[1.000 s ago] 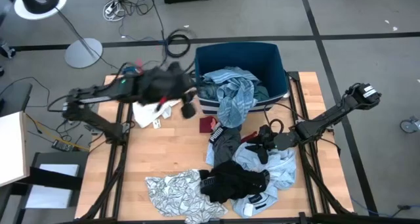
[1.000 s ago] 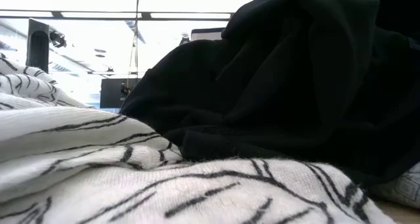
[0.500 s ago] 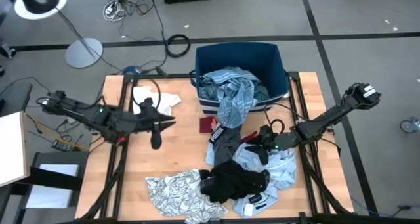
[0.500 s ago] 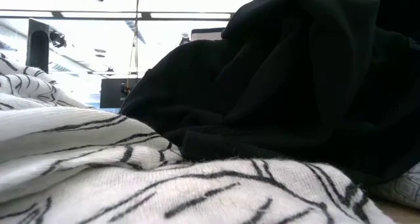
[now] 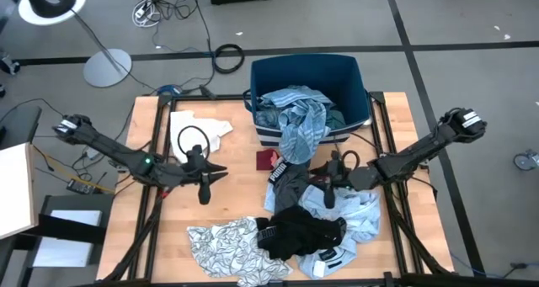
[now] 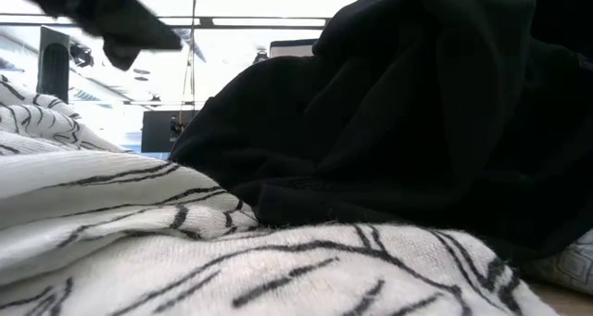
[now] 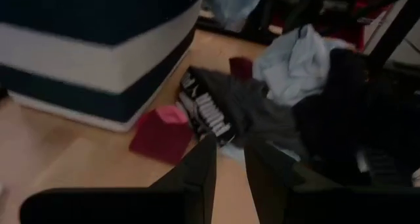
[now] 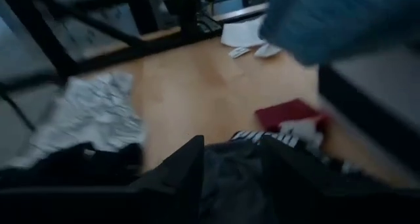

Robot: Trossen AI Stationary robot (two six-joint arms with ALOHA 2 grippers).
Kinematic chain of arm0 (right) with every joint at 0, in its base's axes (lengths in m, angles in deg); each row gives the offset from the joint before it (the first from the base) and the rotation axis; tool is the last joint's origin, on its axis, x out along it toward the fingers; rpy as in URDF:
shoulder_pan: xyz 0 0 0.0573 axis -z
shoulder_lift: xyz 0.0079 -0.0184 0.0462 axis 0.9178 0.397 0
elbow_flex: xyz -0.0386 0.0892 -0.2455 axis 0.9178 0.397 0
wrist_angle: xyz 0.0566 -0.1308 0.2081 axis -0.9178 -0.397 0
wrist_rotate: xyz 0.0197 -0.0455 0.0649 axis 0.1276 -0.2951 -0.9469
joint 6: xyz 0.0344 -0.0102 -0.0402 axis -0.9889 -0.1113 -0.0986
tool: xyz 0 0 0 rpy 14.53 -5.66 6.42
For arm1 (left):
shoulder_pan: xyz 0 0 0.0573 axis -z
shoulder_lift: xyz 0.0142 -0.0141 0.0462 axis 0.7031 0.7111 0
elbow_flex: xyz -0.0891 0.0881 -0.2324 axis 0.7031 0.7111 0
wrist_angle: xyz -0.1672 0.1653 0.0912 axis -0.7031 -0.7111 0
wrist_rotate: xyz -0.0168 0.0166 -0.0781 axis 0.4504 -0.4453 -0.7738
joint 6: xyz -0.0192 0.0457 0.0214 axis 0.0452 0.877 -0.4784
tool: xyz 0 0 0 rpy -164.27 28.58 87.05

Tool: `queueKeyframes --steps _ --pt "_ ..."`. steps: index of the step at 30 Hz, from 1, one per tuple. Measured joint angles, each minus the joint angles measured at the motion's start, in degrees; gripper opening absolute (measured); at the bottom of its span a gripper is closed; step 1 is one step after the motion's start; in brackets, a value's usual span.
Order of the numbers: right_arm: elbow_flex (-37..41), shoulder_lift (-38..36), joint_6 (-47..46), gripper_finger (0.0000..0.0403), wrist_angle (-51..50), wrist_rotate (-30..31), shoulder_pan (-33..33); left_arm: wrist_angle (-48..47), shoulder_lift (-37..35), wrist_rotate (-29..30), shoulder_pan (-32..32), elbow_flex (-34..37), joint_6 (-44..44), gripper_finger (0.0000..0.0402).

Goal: Sort clothes
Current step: Put the blue cloth into the blue bin

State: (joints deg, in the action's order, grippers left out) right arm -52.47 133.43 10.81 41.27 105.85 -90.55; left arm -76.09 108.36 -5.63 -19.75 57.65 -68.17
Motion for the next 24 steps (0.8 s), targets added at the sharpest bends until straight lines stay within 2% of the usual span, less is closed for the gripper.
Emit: queueKeyframes --steps 4,8,9,14,18,24 --pt "-5.32 5.43 8.30 0.0108 -1.74 6.00 2.11 9.28 -0.02 -2.09 -0.02 6.47 -0.44 0.0085" --pt "-12.42 9.59 17.04 0.0023 -6.29 7.40 5.04 20.48 -0.02 -2.78 -0.04 12.25 0.02 0.0085" --pt "-14.48 10.35 19.81 0.0012 -7.43 8.32 5.84 22.70 -0.04 -2.69 -0.04 13.36 0.02 0.0085" --pt "-26.33 12.39 34.03 0.0005 -10.44 17.89 10.09 28.10 -0.01 -2.40 -0.04 16.32 -0.31 0.0085" --pt "-34.45 12.28 42.95 0.0004 -11.97 17.92 16.28 29.38 0.09 -2.39 -0.04 16.67 -0.44 0.0085" --pt "-45.25 12.63 41.05 0.0002 -24.07 14.30 28.74 29.52 0.11 -2.43 -0.04 16.67 -0.48 0.0085"
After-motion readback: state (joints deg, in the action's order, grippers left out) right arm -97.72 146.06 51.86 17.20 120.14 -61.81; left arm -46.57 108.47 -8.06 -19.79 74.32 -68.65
